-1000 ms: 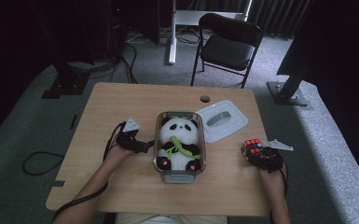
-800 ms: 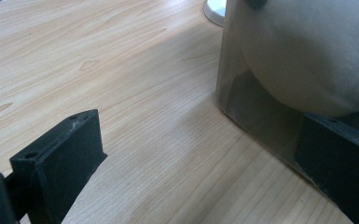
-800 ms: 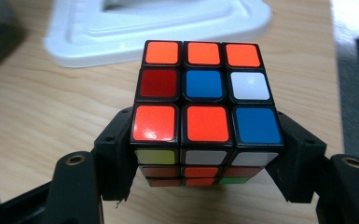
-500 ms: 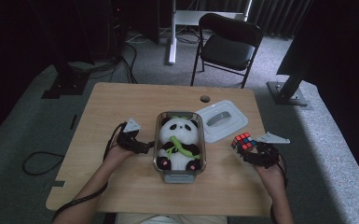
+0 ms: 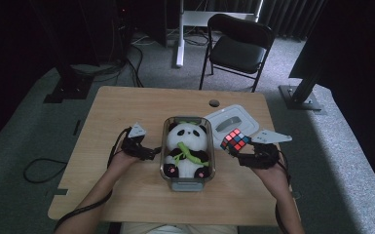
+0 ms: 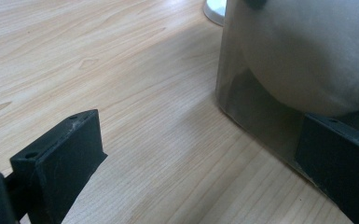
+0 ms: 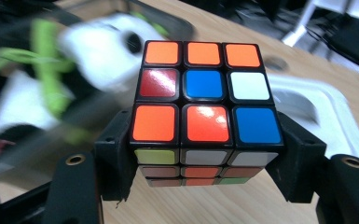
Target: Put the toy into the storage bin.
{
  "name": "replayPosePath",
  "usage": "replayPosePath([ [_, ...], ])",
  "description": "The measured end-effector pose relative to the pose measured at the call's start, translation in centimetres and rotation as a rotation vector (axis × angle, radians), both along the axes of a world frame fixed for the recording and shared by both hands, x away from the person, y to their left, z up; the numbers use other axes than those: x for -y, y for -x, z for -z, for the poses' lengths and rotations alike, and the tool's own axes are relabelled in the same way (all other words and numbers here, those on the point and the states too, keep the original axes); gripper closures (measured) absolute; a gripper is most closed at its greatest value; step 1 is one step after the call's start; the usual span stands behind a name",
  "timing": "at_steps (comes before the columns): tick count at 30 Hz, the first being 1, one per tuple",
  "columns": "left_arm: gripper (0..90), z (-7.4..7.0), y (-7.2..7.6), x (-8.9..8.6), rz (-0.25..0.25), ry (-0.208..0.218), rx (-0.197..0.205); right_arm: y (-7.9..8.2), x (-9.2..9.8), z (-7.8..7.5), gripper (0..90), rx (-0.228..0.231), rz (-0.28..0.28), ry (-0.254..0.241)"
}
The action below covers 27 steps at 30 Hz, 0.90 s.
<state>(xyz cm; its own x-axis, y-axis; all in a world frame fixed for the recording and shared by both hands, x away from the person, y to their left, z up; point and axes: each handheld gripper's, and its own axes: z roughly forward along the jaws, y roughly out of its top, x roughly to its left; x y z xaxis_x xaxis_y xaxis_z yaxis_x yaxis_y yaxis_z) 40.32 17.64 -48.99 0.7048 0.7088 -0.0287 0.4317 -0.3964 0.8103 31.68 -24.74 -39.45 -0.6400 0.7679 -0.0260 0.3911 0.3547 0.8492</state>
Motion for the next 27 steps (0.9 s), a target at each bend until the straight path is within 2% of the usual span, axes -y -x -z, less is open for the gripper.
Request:
replayPosePath([
  [1,2.2,0.0,0.0,0.0,0.005,0.001,0.000,0.2,-1.2,-0.8,33.7,0.018,-0.060,0.004],
  [2,2.2,0.0,0.0,0.0,0.009,-0.001,-0.001,0.2,-1.7,-1.1,33.7,0.023,-0.082,0.002],
  [7,2.2,0.1,0.1,-0.1,0.027,0.021,-0.003,0.1,-4.0,-1.8,33.7,0.047,-0.141,0.010],
  [10,2.2,0.1,0.2,-0.1,0.030,0.008,0.019,0.1,-5.1,-1.9,33.7,0.039,-0.200,-0.004],
  [13,2.2,0.0,0.2,-0.1,0.032,0.000,0.025,0.1,-6.4,-1.8,33.7,0.026,-0.258,-0.002],
  [15,2.2,0.0,0.1,-0.2,0.037,0.012,0.004,0.1,-7.3,-1.6,33.7,0.017,-0.294,0.007],
  [18,2.2,0.0,0.2,-0.2,0.036,0.003,0.004,0.2,-8.5,-1.1,33.7,0.000,-0.350,0.017],
  [21,2.1,0.0,0.1,-0.3,0.036,0.019,-0.032,0.4,-9.7,-0.6,33.7,-0.013,-0.400,0.050],
  [23,2.1,0.0,0.1,-0.3,0.040,0.010,-0.033,0.5,-10.1,-0.5,33.7,-0.014,-0.414,0.066],
  [26,2.1,-0.3,0.3,-0.4,0.045,0.051,-0.041,0.7,-10.7,-0.1,33.7,-0.014,-0.468,0.094],
  [27,2.1,-0.5,0.4,-0.5,0.043,0.058,-0.039,0.7,-10.7,-0.1,33.7,-0.019,-0.474,0.084],
])
